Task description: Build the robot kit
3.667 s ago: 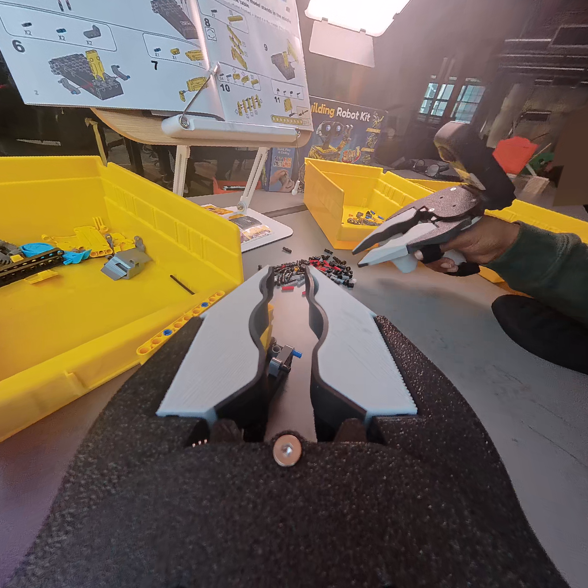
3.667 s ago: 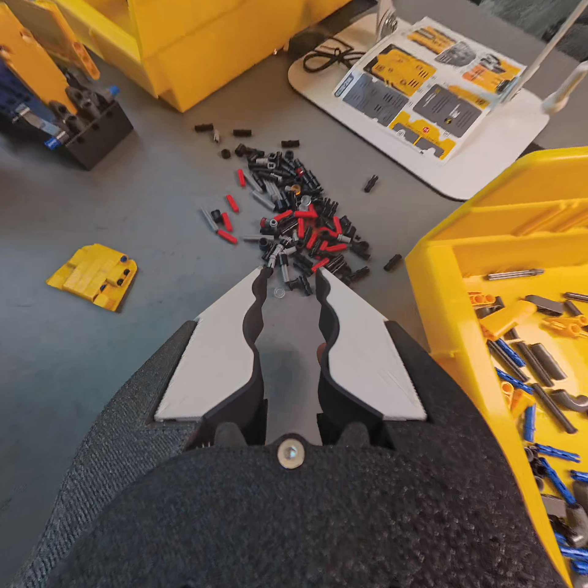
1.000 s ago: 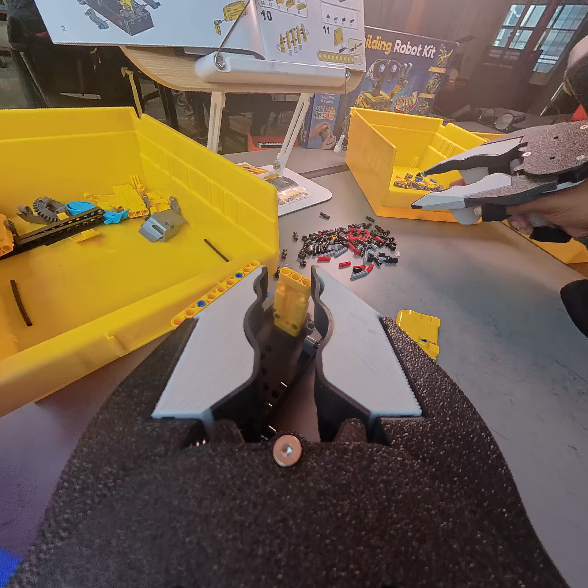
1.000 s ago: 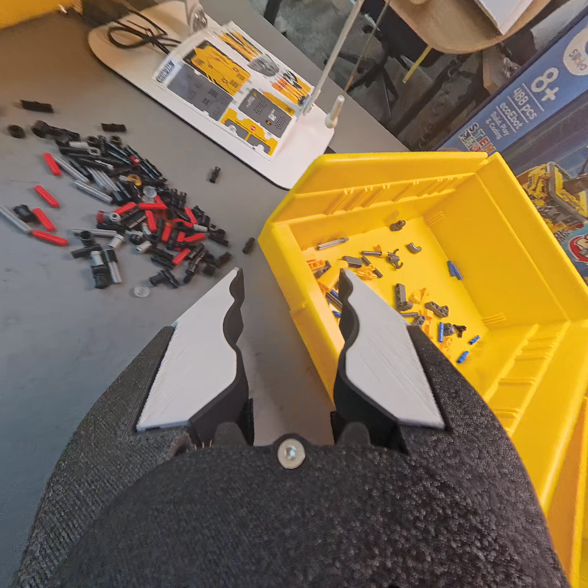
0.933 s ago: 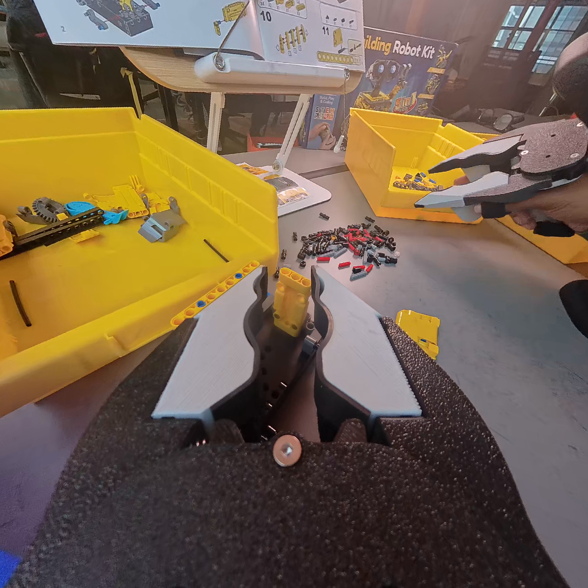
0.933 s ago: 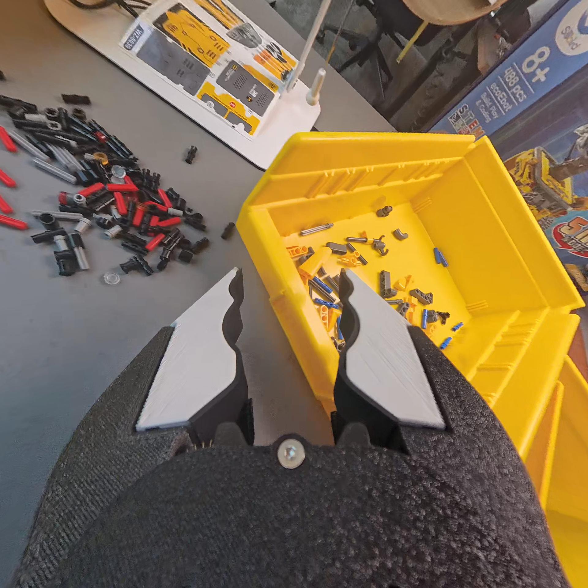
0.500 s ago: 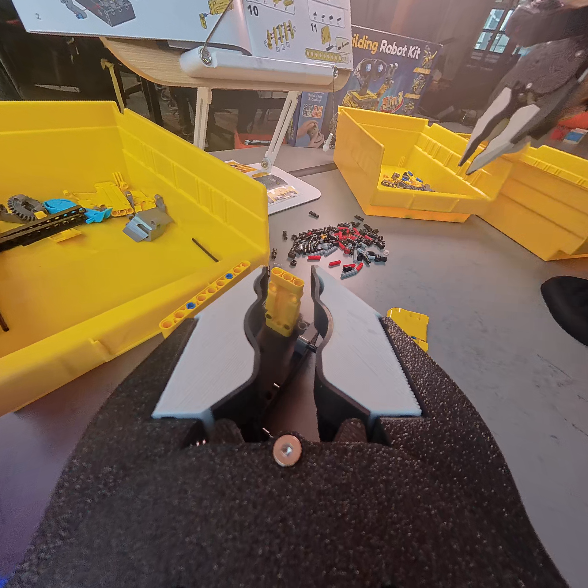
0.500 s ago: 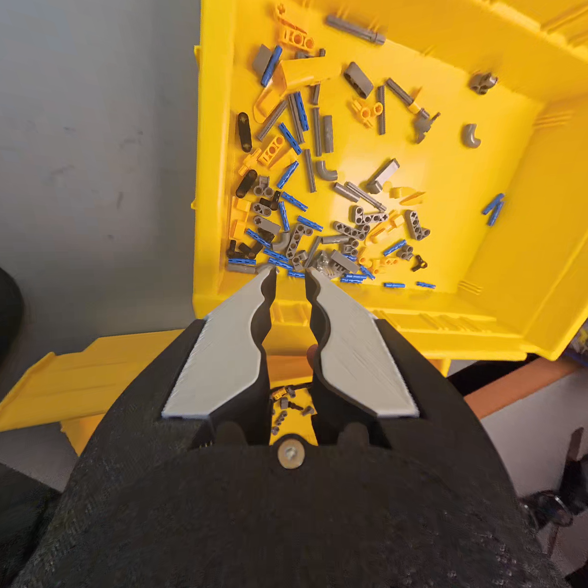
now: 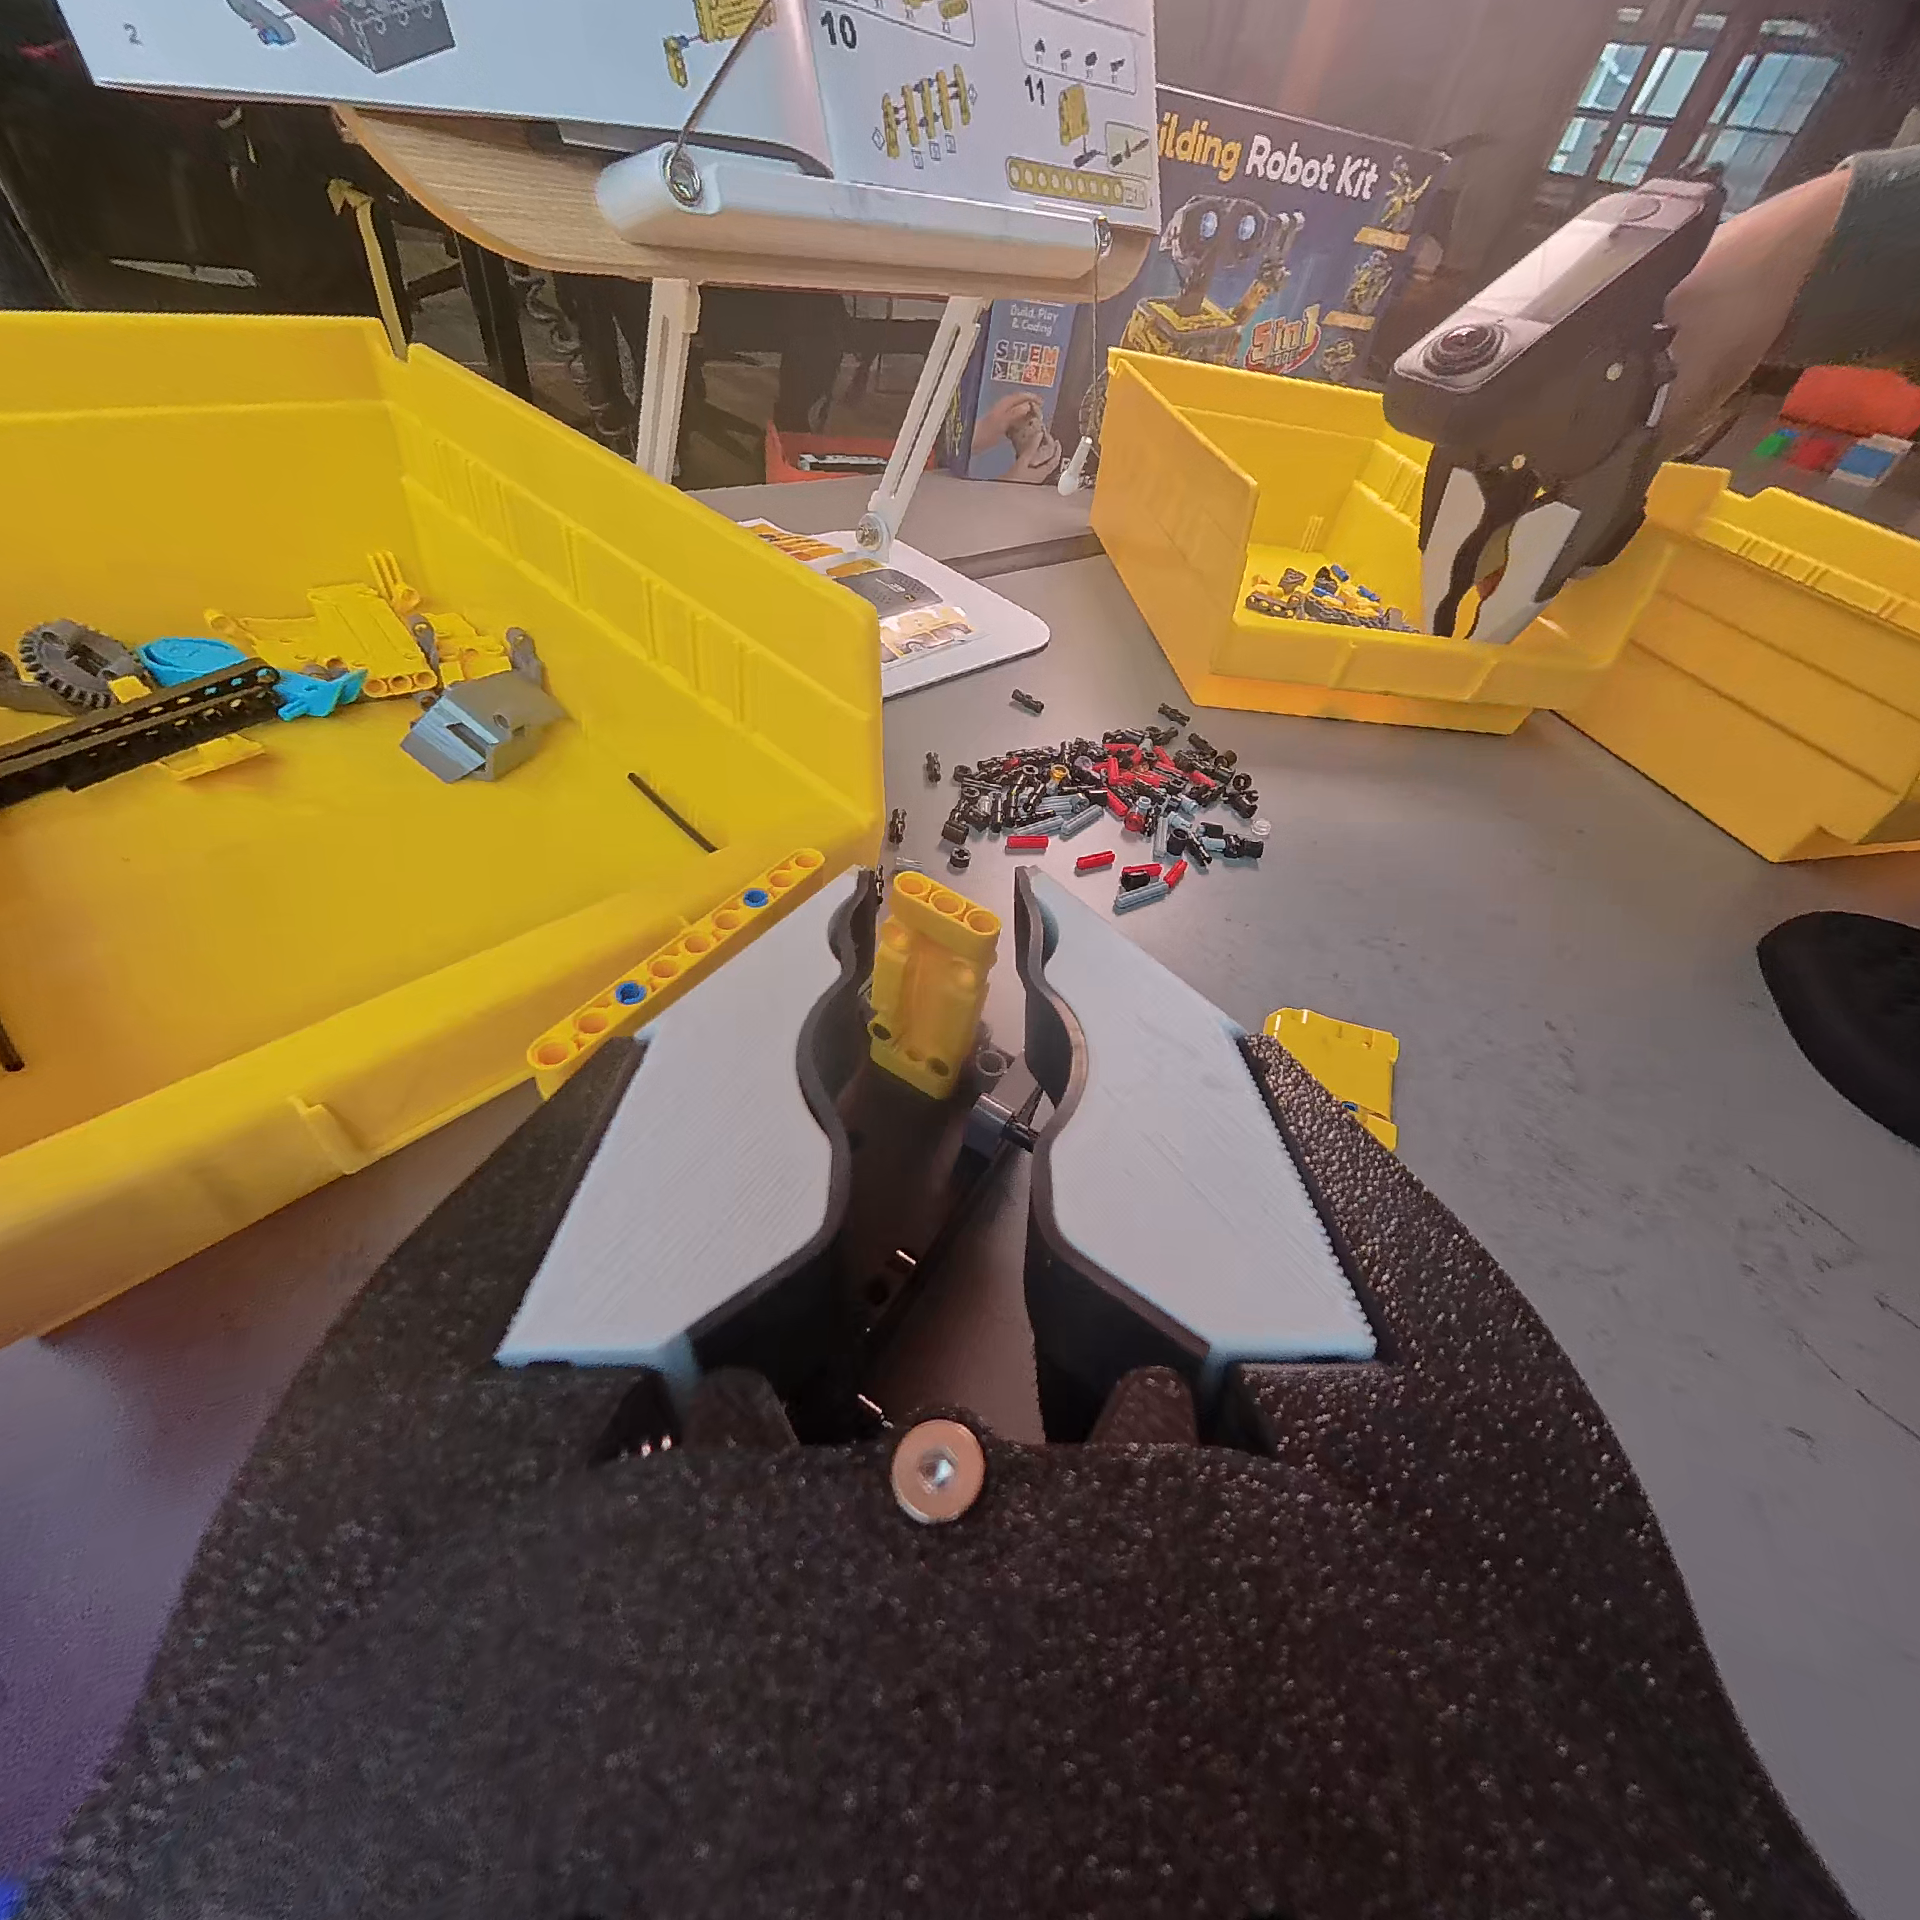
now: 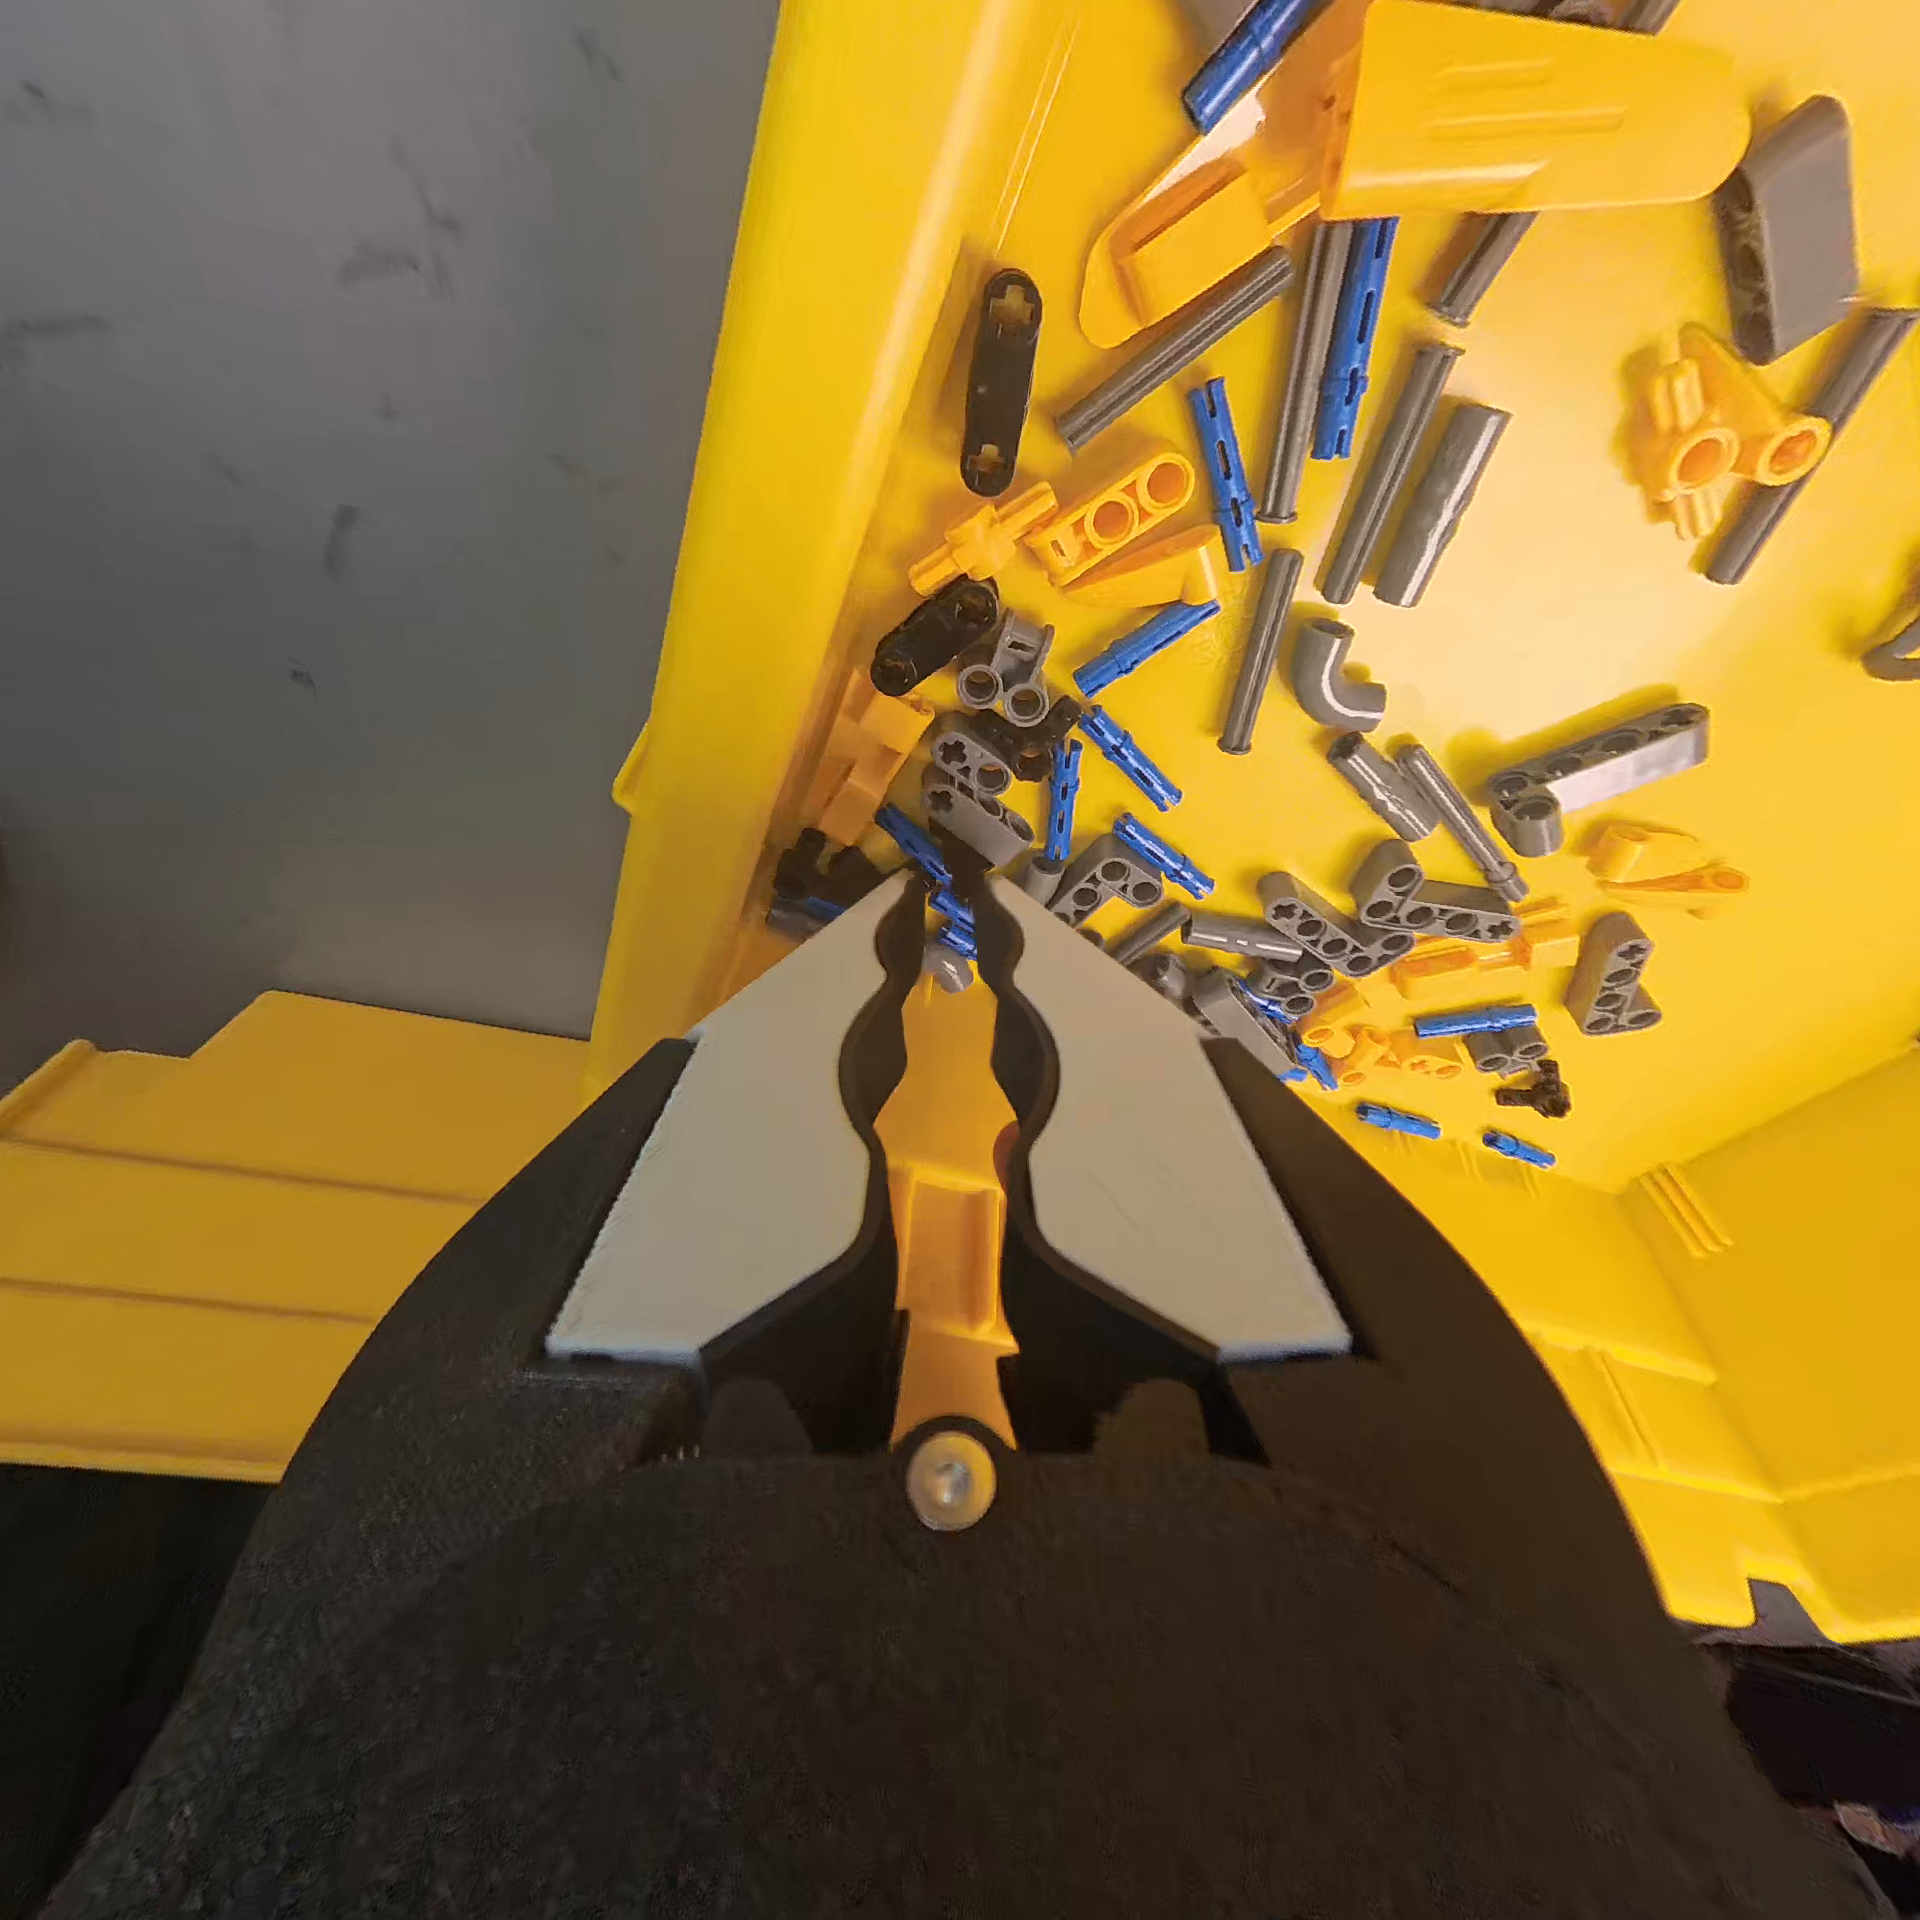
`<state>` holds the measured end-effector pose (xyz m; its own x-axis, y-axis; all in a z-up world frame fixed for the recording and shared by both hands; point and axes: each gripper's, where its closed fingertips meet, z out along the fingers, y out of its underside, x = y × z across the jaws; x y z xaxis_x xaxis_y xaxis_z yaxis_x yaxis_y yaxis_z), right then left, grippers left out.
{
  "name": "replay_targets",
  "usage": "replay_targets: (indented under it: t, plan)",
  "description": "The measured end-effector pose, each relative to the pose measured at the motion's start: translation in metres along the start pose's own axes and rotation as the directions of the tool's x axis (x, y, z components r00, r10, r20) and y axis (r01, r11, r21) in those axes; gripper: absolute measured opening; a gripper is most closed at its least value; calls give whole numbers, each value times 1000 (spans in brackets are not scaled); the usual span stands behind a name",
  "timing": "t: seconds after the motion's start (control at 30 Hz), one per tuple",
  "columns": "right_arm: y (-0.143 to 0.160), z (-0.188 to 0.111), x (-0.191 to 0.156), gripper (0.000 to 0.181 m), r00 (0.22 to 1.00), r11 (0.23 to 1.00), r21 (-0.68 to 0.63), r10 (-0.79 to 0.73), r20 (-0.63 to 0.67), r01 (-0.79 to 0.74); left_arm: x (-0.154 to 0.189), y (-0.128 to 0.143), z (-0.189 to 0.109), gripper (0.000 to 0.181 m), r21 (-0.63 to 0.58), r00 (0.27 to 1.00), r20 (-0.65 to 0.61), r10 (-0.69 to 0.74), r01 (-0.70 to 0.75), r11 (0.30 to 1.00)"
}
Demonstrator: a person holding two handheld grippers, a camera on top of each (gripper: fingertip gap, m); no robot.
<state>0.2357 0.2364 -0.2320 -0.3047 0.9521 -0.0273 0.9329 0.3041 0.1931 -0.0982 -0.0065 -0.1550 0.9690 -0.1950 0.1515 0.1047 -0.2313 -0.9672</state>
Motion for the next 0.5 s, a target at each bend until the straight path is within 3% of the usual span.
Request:
replay_targets:
  t: [0.17, 0.3, 0.43, 0.5]
  plan:
    - [1, -8, 4, 3, 1000, 998, 58, 26, 5, -27, -1, 0, 0, 25, 1, 1000, -1, -14, 14, 1000]
    - [-2, -38, 11, 3, 998, 972, 227, 67, -21, -60, -1, 0, 0, 25, 1, 1000, -1, -13, 13, 1000]
    - [-25, -91, 12, 3, 977, 844, 535, 79, -199, 41, 0, 0, 0, 25, 4, 1000, -1, -4, 4, 1000]
    - [-36, -115, 3, 3, 942, 763, 630, 90, -322, 142, 0, 0, 0, 25, 3, 1000, -2, 0, 0, 1000]
